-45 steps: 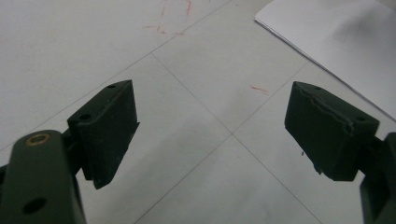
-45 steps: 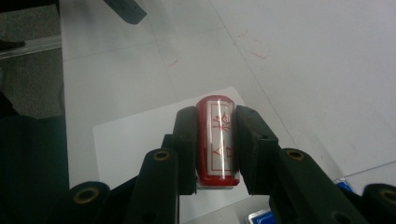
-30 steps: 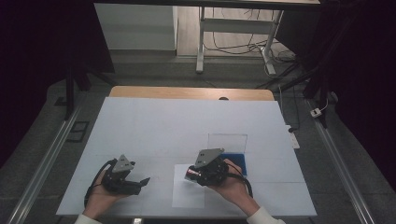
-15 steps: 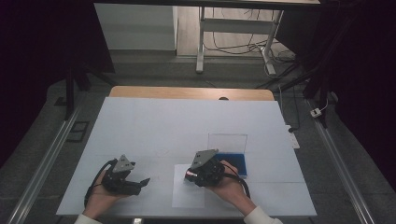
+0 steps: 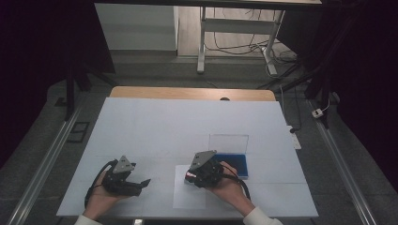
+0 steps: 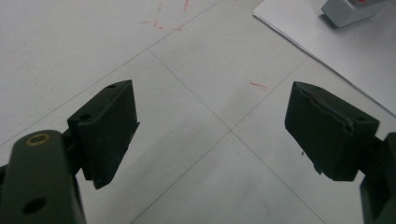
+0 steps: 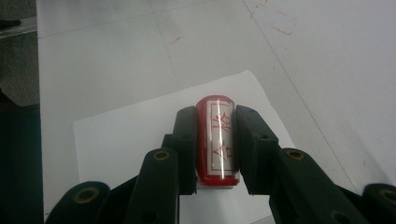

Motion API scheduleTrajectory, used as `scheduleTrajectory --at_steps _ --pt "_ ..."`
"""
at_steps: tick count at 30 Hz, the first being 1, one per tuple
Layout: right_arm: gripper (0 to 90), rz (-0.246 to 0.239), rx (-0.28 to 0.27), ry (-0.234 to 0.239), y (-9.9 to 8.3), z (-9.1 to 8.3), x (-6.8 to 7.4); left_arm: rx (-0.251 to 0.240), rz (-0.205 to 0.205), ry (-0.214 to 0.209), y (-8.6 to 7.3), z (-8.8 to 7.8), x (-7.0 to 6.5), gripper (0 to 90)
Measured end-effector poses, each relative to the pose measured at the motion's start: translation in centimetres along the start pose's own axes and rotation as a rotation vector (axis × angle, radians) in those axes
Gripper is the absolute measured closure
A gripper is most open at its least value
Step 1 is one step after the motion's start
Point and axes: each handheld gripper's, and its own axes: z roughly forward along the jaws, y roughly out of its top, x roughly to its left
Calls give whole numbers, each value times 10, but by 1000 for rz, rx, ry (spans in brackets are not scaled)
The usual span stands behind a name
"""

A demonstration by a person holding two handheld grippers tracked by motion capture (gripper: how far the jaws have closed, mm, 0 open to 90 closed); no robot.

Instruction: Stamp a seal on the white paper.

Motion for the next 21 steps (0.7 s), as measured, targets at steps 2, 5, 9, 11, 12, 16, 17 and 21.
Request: scheduleTrajectory --at_steps 2,5,9,11,12,16,17,21 --pt "703 -1 4 -1 0 2 0 3 2 0 0 0 0 173" --pt "703 1 6 0 -1 3 0 3 2 0 0 0 0 173" --pt "703 2 6 1 -1 3 0 3 1 -1 0 0 1 173" --pt "703 1 7 1 0 4 0 5 1 0 0 0 1 173" --pt "703 1 8 1 0 4 0 6 1 -1 0 0 1 173" --pt "703 -5 10 1 0 4 0 9 3 -2 0 0 1 173" --pt "703 -9 6 1 0 5 0 10 2 -2 0 1 0 173" --pt "703 -23 13 -3 1 6 2 10 2 -5 0 1 0 172"
